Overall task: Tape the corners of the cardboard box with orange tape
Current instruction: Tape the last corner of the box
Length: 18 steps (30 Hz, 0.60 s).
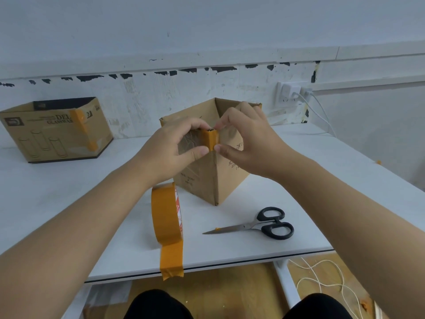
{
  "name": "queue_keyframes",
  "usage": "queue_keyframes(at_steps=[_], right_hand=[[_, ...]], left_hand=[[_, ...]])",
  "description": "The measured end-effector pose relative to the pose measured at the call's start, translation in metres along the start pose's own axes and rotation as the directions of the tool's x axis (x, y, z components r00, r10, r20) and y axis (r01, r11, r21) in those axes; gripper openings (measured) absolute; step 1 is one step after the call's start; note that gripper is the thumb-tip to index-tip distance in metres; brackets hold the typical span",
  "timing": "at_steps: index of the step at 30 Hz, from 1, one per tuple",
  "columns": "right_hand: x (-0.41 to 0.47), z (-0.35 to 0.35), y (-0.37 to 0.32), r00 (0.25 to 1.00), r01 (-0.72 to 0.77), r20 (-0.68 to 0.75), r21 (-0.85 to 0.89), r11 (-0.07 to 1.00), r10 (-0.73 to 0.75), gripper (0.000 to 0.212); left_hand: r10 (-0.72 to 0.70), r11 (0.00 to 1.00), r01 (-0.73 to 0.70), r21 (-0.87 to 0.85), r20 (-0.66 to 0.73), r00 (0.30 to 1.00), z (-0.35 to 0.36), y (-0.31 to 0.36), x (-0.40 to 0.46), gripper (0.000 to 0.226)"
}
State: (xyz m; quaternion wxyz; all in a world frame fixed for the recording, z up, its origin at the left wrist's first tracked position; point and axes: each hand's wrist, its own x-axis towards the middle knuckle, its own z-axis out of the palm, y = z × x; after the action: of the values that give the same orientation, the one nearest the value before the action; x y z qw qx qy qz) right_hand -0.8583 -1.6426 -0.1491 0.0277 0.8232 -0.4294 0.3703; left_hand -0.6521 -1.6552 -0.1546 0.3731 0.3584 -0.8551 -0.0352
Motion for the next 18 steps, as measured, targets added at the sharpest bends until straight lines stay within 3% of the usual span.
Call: queue_keyframes(at_steps=[18], right_hand=[[-0.0019, 0.0043, -0.0001, 1.0, -0.002, -0.009, 0.006, 1.0, 0.002, 0.039]], left_hand=[[0.004, 1.0, -0.004, 0.021, -0.02, 1.0, 0.0045, -0.0056, -0.0001, 0.036]])
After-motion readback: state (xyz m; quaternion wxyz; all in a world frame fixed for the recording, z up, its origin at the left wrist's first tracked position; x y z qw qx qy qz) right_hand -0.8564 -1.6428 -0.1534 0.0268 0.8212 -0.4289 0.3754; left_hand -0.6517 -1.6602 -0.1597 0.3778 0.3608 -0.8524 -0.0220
